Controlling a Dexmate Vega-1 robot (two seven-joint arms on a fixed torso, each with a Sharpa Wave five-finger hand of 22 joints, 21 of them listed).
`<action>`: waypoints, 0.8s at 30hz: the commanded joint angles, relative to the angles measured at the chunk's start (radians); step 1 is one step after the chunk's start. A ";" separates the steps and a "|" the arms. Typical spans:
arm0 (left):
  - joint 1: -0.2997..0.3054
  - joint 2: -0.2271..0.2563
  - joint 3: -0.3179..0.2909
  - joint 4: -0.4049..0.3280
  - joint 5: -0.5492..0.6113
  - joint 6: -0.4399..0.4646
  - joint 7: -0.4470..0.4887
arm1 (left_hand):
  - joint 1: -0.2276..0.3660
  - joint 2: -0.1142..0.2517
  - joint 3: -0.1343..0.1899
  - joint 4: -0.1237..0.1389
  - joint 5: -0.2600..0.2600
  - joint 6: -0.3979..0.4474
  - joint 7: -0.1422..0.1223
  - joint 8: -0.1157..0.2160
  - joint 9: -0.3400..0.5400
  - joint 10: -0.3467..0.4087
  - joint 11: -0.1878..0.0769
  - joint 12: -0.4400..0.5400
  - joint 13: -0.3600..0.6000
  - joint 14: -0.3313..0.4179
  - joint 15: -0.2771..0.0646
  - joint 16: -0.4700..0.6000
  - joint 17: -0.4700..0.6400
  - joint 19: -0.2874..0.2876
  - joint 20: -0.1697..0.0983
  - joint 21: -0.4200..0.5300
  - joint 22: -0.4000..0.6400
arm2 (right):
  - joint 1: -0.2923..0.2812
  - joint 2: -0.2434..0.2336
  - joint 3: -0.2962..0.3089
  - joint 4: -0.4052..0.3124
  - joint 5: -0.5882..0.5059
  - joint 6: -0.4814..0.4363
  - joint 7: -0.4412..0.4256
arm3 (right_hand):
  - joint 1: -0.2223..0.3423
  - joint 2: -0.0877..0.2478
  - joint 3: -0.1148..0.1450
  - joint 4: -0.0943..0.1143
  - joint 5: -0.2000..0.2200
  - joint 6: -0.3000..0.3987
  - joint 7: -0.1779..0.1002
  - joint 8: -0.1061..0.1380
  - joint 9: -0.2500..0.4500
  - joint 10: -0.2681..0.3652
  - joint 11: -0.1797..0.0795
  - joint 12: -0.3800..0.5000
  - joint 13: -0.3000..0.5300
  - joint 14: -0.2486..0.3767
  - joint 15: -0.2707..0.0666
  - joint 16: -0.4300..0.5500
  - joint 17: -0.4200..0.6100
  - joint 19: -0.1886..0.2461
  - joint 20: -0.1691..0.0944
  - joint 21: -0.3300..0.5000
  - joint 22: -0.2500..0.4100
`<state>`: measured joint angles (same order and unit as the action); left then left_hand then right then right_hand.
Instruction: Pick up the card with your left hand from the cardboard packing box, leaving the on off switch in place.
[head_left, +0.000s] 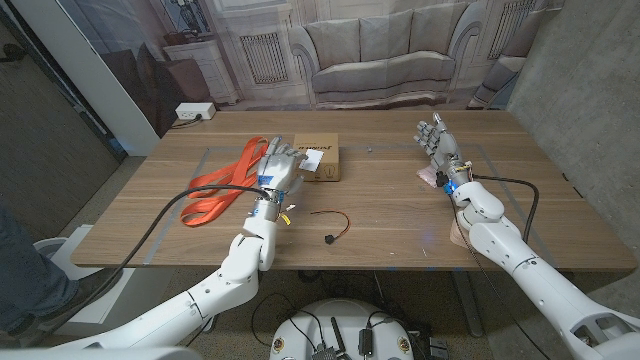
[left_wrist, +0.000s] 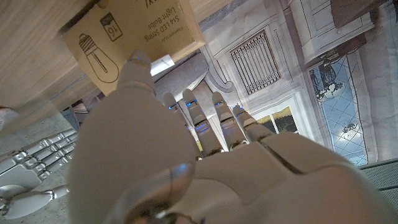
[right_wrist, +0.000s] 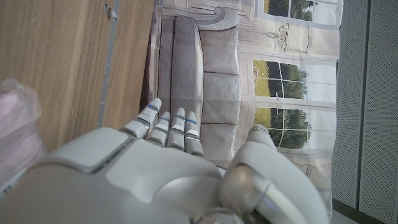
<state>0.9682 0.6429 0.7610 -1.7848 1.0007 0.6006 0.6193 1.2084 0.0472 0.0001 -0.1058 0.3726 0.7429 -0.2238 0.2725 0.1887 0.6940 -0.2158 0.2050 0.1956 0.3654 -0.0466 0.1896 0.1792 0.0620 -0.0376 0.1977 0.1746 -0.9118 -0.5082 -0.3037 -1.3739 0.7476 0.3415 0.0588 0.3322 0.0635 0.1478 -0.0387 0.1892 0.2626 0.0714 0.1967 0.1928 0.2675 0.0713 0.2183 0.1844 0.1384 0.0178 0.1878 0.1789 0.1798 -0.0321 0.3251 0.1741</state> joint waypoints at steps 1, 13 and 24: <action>-0.034 -0.020 0.025 0.034 -0.025 -0.008 0.014 | 0.005 0.004 -0.006 -0.001 -0.006 0.010 0.003 -0.007 0.003 0.008 -0.001 -0.001 0.001 0.008 -0.152 0.003 0.002 0.002 -0.040 0.000 0.002 | 0.006 -0.002 0.002 0.013 0.003 0.001 0.014 | 0.001 -0.001 -0.001 -0.005 -0.001 0.005 -0.005 0.002 0.002 0.004 0.003 -0.001 0.004 0.002 0.005 0.000 0.004 0.011 -0.002 -0.004 0.006; -0.059 -0.031 0.049 0.065 -0.034 -0.010 0.027 | 0.006 0.004 -0.009 0.000 -0.007 0.014 0.003 -0.009 0.003 0.009 0.000 -0.003 0.001 0.009 -0.153 0.003 0.002 0.002 -0.042 0.000 0.002 | 0.011 0.000 0.004 0.020 0.009 -0.001 0.017 | 0.000 -0.001 -0.002 -0.006 -0.001 0.005 -0.005 0.002 0.002 0.004 0.003 -0.001 0.004 0.002 0.007 0.000 0.004 0.013 -0.003 -0.008 0.006; -0.085 -0.038 0.071 0.104 -0.035 -0.008 0.027 | 0.009 0.003 -0.011 0.000 -0.008 0.018 0.002 -0.009 0.005 0.011 0.000 -0.004 0.001 0.010 -0.153 0.002 0.002 0.003 -0.042 0.000 0.002 | 0.018 0.006 -0.001 0.026 0.008 -0.008 0.015 | -0.001 -0.001 -0.002 -0.007 -0.001 0.005 -0.004 0.002 0.002 0.004 0.002 -0.001 0.005 0.001 0.007 0.000 0.004 0.015 -0.002 -0.012 0.006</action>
<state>0.9079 0.6135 0.8127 -1.7166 0.9719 0.5915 0.6395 1.2112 0.0500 -0.0072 -0.1046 0.3648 0.7516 -0.2180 0.2647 0.1886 0.6940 -0.2159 0.2050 0.1956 0.3703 -0.0417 0.1896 0.1791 0.0619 -0.0377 0.1978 0.1745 -0.8993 -0.5071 -0.3001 -1.3517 0.7553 0.3414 0.0748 0.3322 0.0634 0.1449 -0.0416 0.1892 0.2626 0.0714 0.1967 0.1928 0.2675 0.0713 0.2183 0.1844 0.1384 0.0177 0.1878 0.1789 0.1884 -0.0337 0.3137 0.1796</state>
